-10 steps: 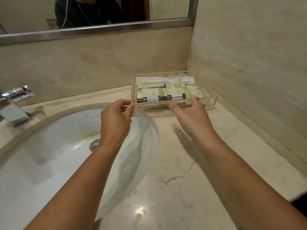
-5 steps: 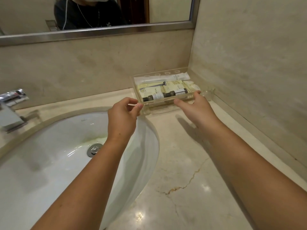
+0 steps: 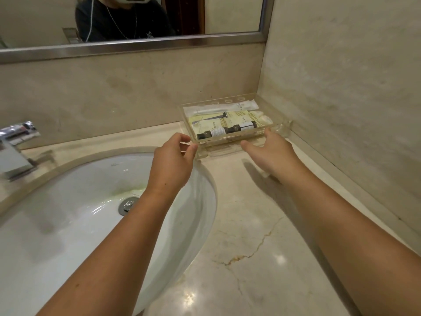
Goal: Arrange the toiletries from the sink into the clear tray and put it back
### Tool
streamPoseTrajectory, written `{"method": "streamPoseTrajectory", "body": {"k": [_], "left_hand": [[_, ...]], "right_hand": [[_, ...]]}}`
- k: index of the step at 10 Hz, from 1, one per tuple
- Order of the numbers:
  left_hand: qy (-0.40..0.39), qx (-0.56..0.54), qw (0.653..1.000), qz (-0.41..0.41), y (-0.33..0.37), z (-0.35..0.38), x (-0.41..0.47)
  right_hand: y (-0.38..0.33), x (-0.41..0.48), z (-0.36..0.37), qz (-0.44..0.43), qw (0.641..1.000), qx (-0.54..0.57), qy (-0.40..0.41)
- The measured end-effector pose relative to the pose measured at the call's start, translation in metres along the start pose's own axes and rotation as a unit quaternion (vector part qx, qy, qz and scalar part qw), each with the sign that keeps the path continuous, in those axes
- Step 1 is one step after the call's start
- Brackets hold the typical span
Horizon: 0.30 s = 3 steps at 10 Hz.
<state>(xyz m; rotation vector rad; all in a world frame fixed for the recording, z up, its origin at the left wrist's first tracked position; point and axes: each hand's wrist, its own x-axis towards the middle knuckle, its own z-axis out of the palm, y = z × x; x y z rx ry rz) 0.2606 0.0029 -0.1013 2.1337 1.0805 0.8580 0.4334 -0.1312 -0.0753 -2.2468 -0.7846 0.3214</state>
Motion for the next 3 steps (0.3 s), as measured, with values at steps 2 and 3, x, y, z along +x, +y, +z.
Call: {"method": "streamPoseTrajectory", "body": {"k": [2, 3], "left_hand": [[-0.080, 0.103, 0.991, 0.021, -0.001, -0.012, -0.023], [-0.075, 0.122, 0.989, 0.042, 0.000, -0.021, -0.038]], "right_hand": [[0.004, -0.047, 0.002, -0.099, 0.986, -0.133, -0.006], [0.007, -0.071, -0.005, -0.134, 0.977, -0.162, 0.019]]}}
